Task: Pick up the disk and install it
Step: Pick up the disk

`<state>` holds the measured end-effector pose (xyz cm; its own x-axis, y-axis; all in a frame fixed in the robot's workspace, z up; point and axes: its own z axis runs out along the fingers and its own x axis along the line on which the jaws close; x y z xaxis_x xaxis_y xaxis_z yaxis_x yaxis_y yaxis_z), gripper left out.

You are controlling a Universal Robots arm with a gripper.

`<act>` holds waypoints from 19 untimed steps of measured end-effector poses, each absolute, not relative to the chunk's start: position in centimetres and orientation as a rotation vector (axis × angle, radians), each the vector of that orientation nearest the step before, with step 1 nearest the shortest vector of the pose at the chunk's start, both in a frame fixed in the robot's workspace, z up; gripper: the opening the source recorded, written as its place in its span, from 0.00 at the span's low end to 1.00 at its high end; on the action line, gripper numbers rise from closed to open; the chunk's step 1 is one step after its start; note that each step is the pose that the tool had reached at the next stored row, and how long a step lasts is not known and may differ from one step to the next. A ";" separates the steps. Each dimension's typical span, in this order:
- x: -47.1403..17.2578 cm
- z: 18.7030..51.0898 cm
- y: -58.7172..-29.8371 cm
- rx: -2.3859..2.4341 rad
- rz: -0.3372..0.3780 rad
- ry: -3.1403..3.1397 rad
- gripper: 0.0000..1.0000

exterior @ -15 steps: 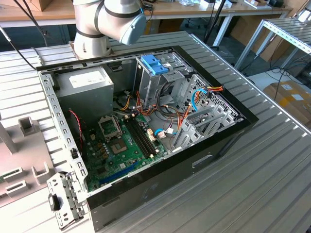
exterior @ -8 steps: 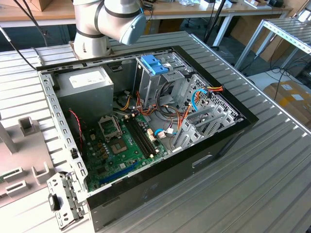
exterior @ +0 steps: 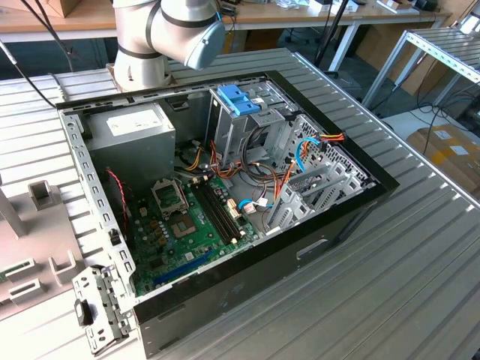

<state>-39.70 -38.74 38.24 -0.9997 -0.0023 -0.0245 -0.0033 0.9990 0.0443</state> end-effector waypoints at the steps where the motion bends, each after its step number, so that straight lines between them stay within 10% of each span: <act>1: -39.7 38.2 -38.7 -0.014 0.069 3.117 0.11; 19: -39.7 38.2 -38.7 -0.219 0.072 3.112 0.11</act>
<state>-39.70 -38.74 38.24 -0.9899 -0.1394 -0.0244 -0.1404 0.9891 0.0443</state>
